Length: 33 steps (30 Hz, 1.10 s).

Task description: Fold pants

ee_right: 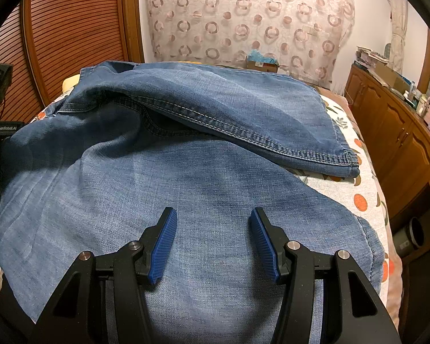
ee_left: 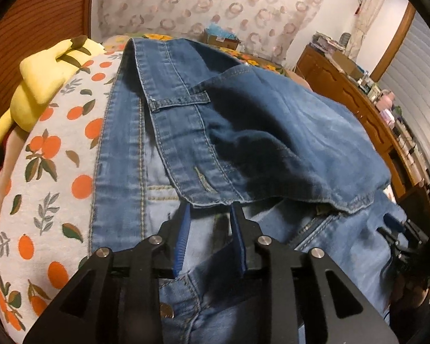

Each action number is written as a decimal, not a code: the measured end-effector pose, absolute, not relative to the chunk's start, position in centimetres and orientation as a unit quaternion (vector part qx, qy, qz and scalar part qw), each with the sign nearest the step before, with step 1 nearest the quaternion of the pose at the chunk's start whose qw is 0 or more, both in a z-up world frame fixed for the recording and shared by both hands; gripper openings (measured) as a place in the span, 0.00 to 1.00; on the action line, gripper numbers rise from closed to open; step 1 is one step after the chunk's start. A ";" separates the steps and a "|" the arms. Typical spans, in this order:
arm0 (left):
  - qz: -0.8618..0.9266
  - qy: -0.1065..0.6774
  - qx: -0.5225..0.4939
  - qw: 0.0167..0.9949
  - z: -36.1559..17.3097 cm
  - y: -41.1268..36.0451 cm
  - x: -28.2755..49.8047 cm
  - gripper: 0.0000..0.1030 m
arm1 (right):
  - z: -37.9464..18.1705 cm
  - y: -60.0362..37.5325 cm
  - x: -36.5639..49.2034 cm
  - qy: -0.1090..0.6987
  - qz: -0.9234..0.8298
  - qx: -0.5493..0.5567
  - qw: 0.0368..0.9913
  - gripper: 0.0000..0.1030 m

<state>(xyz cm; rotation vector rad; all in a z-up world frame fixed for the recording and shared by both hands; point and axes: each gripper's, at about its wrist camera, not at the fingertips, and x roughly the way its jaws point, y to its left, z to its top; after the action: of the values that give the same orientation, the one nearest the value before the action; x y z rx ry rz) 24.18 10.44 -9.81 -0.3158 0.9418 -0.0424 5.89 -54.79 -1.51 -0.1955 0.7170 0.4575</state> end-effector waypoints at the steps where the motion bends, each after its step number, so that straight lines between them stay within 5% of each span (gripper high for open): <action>1: -0.021 0.451 -0.158 0.878 -9.8 10.5 24.2 0.29 | -1.5 -54.7 5.9 0.347 0.222 -0.095 0.906 0.54; 23: 0.004 0.433 -0.243 0.868 -9.7 11.5 25.6 0.30 | -1.5 -54.8 5.9 0.347 0.221 -0.095 0.906 0.54; 27: 0.003 0.430 -0.221 0.875 -9.8 11.3 25.3 0.07 | -1.5 -54.8 5.9 0.347 0.221 -0.095 0.907 0.54; 33: 0.019 0.391 -0.181 0.902 -7.6 12.2 23.9 0.04 | -1.5 -54.8 5.9 0.347 0.221 -0.095 0.907 0.54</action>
<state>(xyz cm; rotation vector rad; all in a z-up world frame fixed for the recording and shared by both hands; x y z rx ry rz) 23.92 12.16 -7.63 -0.3737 0.8080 0.0390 5.86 -54.83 -1.49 -0.1957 0.7162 0.4562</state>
